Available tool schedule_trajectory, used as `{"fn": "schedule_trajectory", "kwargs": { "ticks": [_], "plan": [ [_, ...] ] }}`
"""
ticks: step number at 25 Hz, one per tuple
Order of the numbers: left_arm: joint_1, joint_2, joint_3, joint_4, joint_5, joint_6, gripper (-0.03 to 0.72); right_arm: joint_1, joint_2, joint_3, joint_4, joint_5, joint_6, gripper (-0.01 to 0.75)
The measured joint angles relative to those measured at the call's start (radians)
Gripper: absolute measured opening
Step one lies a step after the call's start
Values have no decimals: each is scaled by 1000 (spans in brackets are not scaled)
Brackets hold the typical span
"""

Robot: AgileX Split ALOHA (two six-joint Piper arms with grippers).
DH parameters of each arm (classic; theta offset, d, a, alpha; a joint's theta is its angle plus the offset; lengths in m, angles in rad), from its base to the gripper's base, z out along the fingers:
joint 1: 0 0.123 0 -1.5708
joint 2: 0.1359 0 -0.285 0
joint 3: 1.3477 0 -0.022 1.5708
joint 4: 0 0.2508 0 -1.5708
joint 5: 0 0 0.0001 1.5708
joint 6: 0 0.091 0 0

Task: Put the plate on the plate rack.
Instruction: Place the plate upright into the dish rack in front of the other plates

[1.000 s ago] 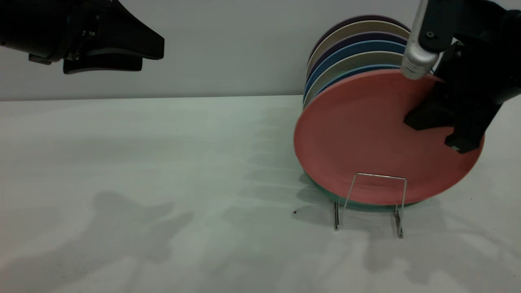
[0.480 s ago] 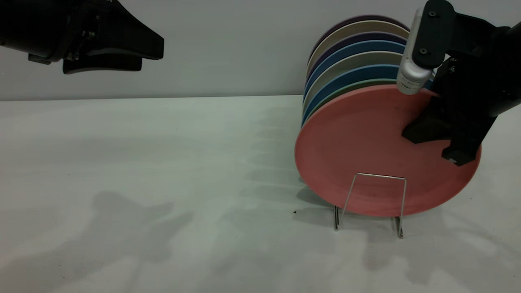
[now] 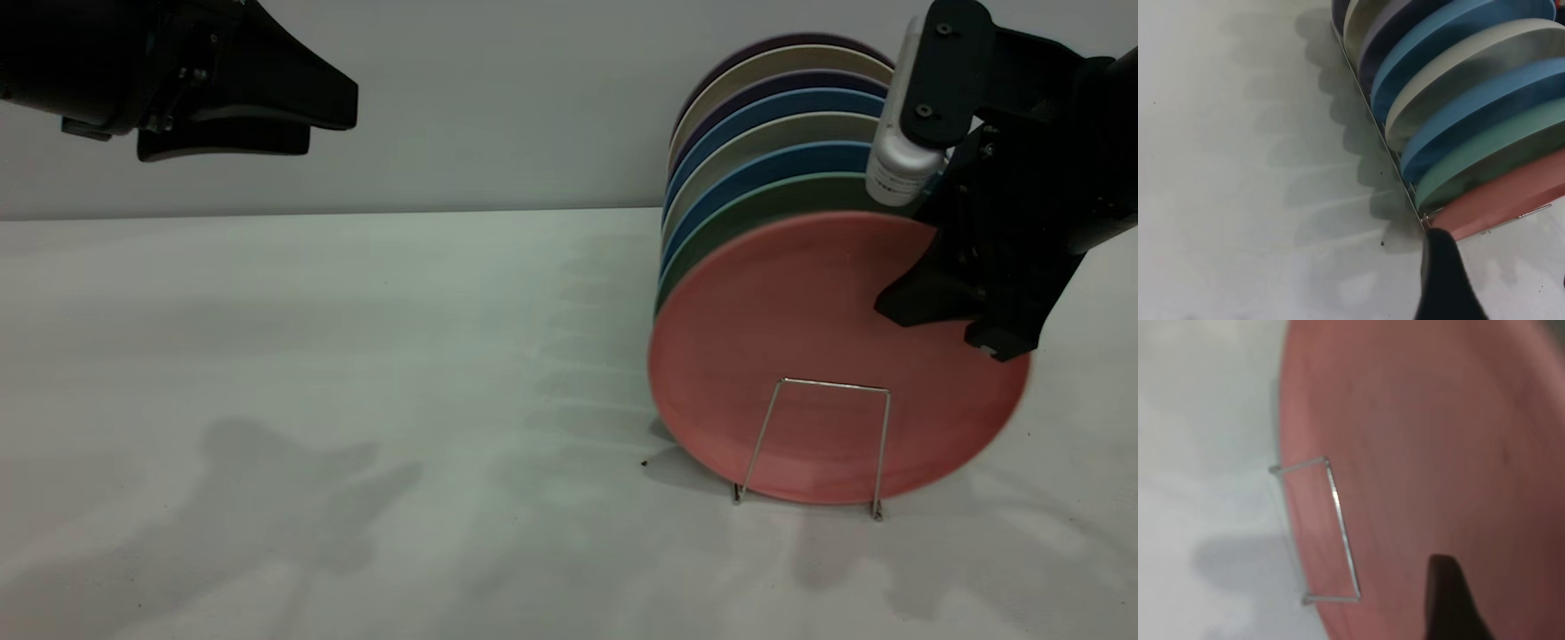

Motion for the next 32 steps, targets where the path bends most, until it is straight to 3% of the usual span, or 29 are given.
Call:
{"fn": "schedule_trajectory", "kwargs": {
  "ticks": [3, 7, 25, 32],
  "plan": [
    [0, 0, 0, 0, 0, 0, 460, 0, 0, 0, 1, -22, 4, 499],
    [0, 0, 0, 0, -1, 0, 460, 0, -1, 0, 3, -33, 15, 533],
    [0, 0, 0, 0, -1, -1, 460, 0, -93, 11, 21, -28, 52, 537],
    [0, 0, 0, 0, -1, -1, 460, 0, -152, 88, 21, -25, 67, 491]
  ]
}}
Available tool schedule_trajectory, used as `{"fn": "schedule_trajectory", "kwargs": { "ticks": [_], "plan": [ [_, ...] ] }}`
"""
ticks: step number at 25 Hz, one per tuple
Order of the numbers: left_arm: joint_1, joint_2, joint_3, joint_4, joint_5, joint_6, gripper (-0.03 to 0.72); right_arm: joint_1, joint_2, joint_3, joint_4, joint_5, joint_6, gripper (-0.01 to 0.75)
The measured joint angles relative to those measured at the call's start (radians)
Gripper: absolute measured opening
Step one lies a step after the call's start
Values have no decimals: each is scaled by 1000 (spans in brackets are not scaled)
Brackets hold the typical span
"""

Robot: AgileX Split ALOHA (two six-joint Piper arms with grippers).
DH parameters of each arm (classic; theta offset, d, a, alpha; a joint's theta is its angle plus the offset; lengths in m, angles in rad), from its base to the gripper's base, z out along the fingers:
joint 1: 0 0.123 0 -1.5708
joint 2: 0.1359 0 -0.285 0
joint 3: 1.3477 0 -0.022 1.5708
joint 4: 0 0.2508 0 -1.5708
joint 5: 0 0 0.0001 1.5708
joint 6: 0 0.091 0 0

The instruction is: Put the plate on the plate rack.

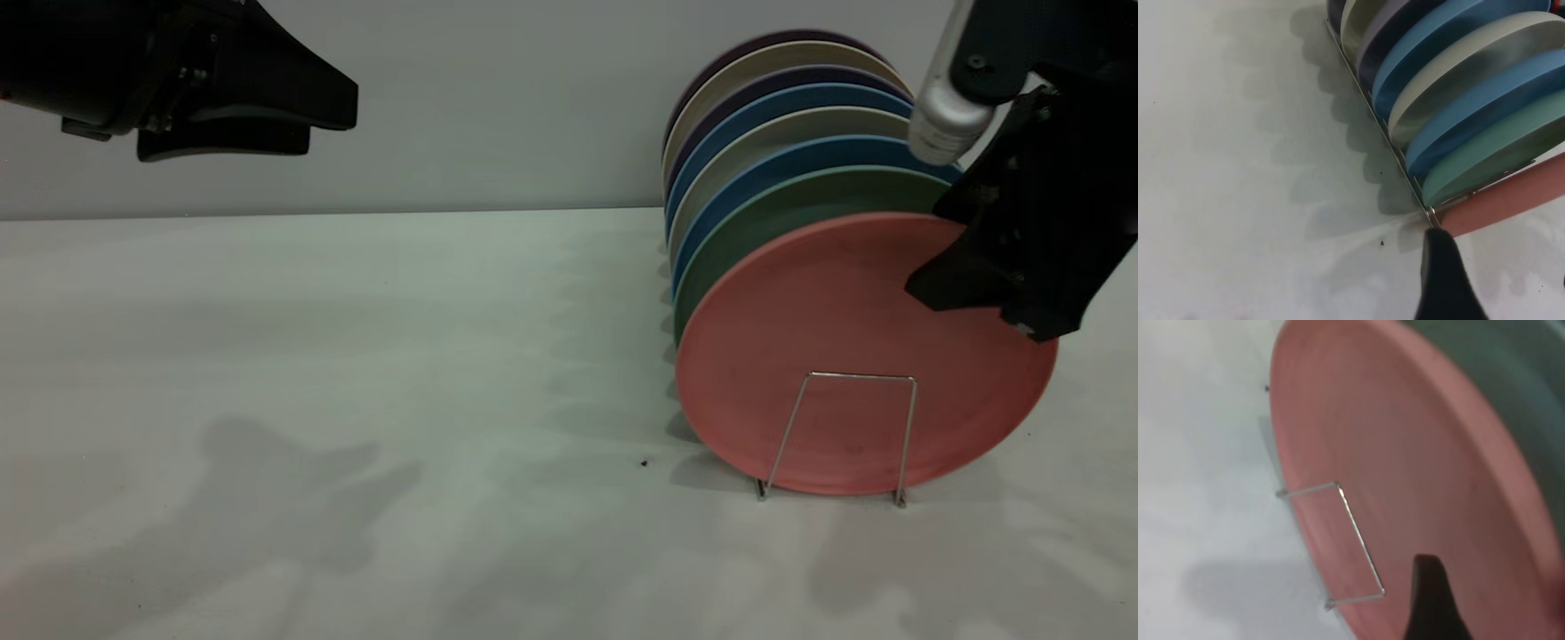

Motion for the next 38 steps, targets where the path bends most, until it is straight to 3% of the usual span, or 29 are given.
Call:
{"fn": "schedule_trajectory", "kwargs": {
  "ticks": [8, 11, 19, 27, 33, 36, 38],
  "plan": [
    [0, -30, 0, 7, -7, 0, 460, 0, -223, 4, 3, -26, 20, 483],
    [0, -80, 0, 51, -17, -21, 460, 0, -301, 12, 33, -35, 111, 483],
    [0, -378, 7, 444, -83, -359, 460, 0, -640, 177, 96, -136, 322, 448],
    [0, -762, 7, 848, 27, -762, 460, 0, -968, 190, 525, -221, 258, 309],
    [0, -992, 7, 984, 128, -931, 460, 0, -1006, 190, 550, -87, 356, 242],
    [0, -1047, 7, 1023, 190, -960, 460, 0, -977, 190, 501, 75, 491, 240],
    [0, -1071, 7, 1069, 254, -977, 460, 0, -962, 190, 365, 161, 568, 240]
  ]
}}
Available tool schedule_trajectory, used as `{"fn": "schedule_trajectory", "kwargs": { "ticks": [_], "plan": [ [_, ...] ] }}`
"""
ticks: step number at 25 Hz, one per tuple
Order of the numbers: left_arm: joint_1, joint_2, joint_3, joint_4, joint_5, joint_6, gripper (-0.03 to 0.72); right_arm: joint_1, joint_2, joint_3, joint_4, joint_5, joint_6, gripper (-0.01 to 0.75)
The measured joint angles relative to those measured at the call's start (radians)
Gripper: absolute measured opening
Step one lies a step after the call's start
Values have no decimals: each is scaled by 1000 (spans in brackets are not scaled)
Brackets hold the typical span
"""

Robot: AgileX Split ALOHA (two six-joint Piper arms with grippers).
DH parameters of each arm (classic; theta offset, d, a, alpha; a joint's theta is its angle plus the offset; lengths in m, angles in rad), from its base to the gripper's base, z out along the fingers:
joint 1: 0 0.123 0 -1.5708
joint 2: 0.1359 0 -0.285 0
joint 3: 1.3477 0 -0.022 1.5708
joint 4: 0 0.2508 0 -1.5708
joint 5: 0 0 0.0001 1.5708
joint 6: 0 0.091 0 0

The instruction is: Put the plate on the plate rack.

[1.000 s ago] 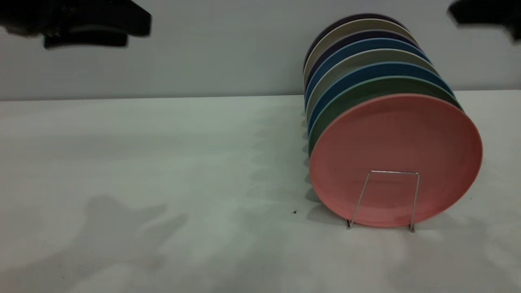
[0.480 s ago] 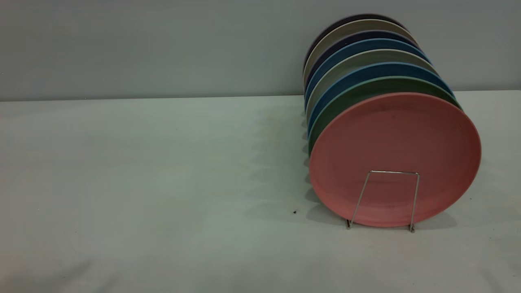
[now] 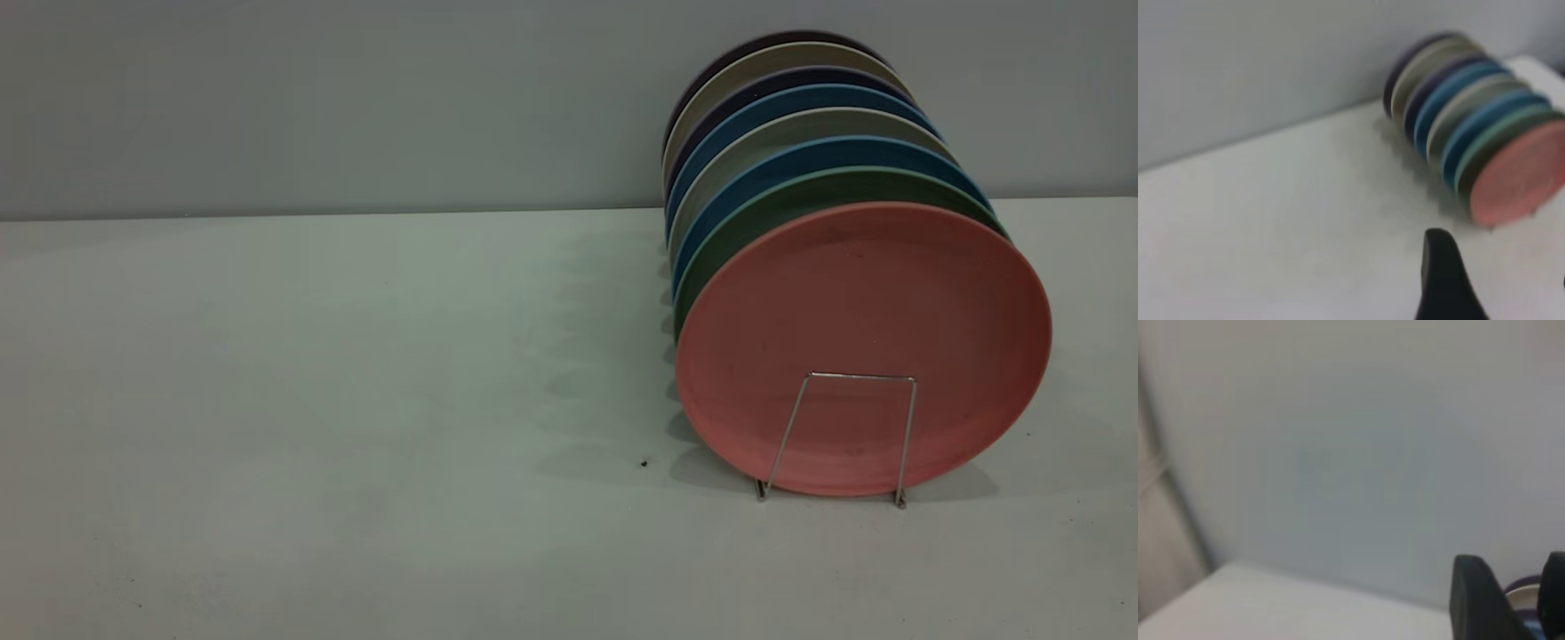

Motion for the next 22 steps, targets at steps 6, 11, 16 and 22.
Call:
{"fn": "schedule_trajectory", "kwargs": {
  "ticks": [6, 11, 16, 22],
  "plan": [
    [0, -80, 0, 268, 233, -156, 460, 0, 55, -79, -713, 234, 577, 240],
    [-6, -185, 0, 396, 293, -278, 460, 0, 78, -250, -1389, 579, 1153, 240],
    [-15, -297, 0, 410, 304, -343, 460, 0, -25, -274, -1681, 793, 1413, 241],
    [-15, -415, 0, 412, 350, -397, 460, 0, -285, -239, -1653, 867, 1434, 241]
  ]
}}
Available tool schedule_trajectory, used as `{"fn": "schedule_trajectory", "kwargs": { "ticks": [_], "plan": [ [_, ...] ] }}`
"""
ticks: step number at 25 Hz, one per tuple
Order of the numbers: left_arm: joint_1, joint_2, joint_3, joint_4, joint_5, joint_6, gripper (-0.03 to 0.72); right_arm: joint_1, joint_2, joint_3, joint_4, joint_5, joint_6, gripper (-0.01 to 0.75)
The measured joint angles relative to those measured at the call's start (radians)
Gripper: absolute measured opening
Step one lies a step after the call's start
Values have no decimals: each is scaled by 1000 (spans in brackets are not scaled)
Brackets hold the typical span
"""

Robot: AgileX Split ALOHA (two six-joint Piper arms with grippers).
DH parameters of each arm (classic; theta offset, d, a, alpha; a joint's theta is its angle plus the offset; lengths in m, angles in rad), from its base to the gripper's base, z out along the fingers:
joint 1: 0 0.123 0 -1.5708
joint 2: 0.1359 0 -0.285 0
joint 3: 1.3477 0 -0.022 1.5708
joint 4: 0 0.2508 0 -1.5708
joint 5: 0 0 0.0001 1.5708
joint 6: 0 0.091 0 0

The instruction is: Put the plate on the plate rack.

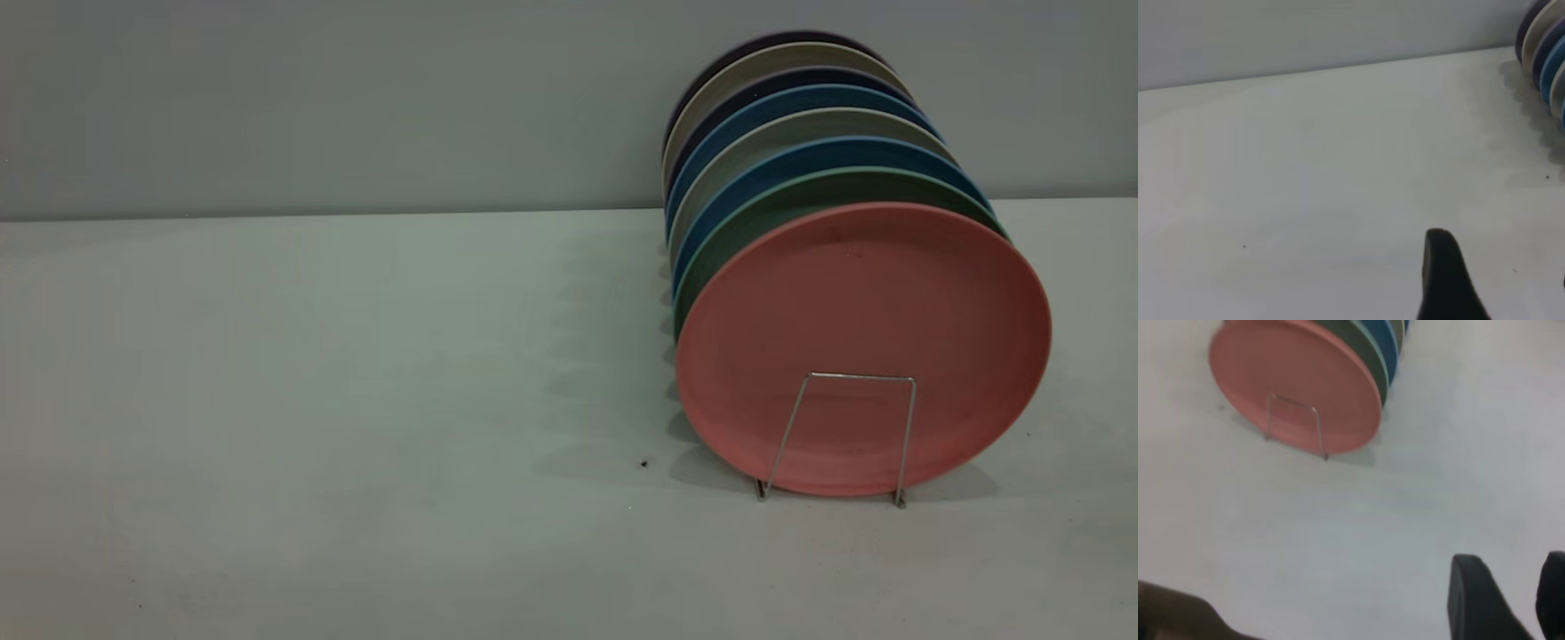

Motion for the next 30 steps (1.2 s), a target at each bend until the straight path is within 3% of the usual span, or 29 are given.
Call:
{"fn": "schedule_trajectory", "kwargs": {
  "ticks": [7, 18, 30],
  "plan": [
    [0, -92, 0, 6, 56, -6, 460, 0, -198, 87, 46, 59, -20, 241],
    [-5, -132, 139, 22, 56, 54, 460, 0, -291, 237, 90, -21, -121, 241],
    [-15, -132, 272, 25, 33, 113, 460, 0, -294, 252, 99, -38, -109, 241]
  ]
}}
